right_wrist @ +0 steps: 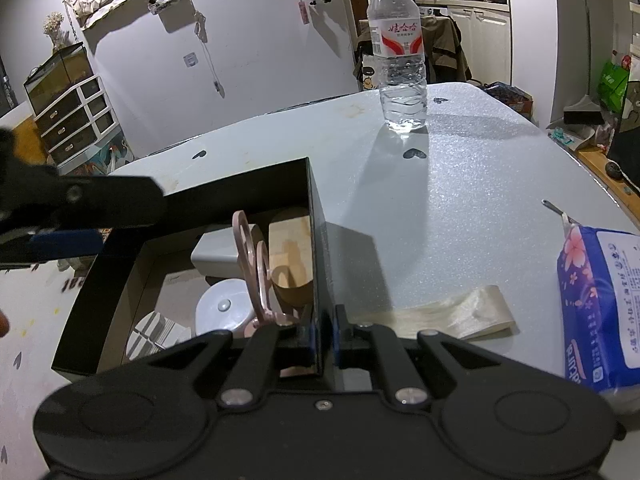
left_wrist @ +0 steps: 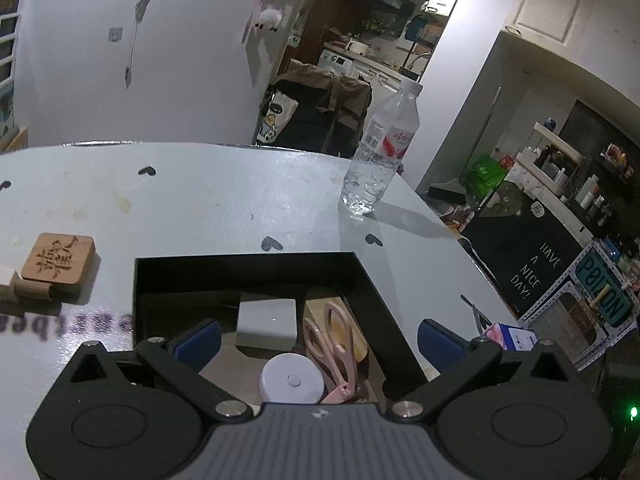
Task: Organize rigid objects
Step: 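Move the left tool to the small white block with wooden dowel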
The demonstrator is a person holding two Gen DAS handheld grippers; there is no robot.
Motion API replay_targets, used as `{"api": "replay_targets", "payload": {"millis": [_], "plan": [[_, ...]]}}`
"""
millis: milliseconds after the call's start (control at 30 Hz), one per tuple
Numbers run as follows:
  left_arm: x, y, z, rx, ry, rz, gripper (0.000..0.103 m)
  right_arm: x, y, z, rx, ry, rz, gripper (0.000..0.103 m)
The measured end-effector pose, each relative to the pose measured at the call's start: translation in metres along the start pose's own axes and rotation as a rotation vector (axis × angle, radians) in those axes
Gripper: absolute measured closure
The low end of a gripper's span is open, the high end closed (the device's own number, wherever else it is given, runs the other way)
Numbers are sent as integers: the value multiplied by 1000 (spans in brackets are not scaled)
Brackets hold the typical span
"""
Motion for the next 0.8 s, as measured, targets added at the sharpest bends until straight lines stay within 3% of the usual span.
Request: {"api": "replay_targets", "payload": {"millis": [300, 533, 800], "plan": [[23, 10, -11, -75, -26, 47, 0, 0, 0, 0, -2, 1, 1, 95], [40, 21, -49, -126, -123, 120, 0, 0, 1, 1, -2, 4, 2, 95], [51, 32, -108, -94, -284, 173, 0, 0, 0, 0, -2, 12, 1, 95]]}}
Point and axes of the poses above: each gripper's, at about its wrist camera, not at the fingertips, and x roughly against the way its jaws point, z to its right, y to its underside, the point moved 3 cm from there along -x, roughly the way its jaws point, and after that the axes turned 4 degrees about -z, right-handed, at the moved point
